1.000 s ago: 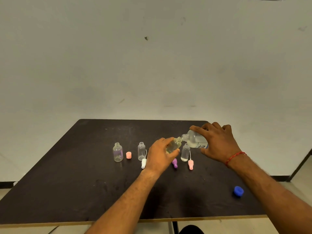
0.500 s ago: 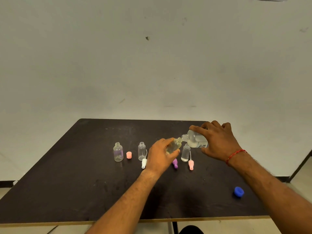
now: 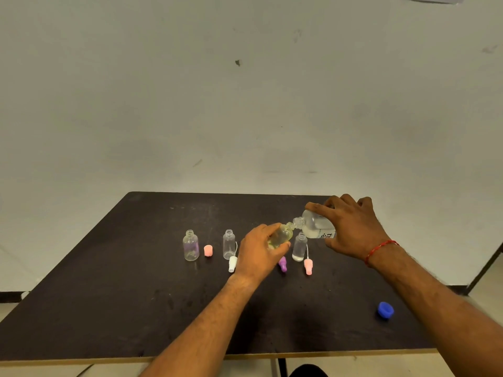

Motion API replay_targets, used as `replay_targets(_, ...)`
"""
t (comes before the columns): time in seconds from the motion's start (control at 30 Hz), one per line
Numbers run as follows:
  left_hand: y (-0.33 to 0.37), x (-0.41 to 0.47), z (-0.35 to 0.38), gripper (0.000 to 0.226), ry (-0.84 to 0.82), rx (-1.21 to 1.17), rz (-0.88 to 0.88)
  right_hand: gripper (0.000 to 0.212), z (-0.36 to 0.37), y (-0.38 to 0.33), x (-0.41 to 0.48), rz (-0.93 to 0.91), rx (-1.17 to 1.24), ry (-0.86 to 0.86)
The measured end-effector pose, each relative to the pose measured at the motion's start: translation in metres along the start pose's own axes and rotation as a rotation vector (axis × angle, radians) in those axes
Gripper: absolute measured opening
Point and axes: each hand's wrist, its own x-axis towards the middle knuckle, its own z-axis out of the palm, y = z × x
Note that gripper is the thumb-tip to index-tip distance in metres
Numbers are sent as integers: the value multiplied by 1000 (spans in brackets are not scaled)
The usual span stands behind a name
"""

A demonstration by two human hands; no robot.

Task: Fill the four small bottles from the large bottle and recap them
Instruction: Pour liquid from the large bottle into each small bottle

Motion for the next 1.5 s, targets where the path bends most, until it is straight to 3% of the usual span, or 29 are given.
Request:
replay_targets(0.8,0,-2,2,46,1,-5,-21,81,-9,-1,-1,-11,-9,-13)
replay_targets(1.1,3,-3,1,37,7,-31,-6,81,-7,-1,0,-22,-22,-13)
replay_targets(1.5,1,-3,2,45,2,-29,-17,80,-8,-1,1,-25,-21,-2)
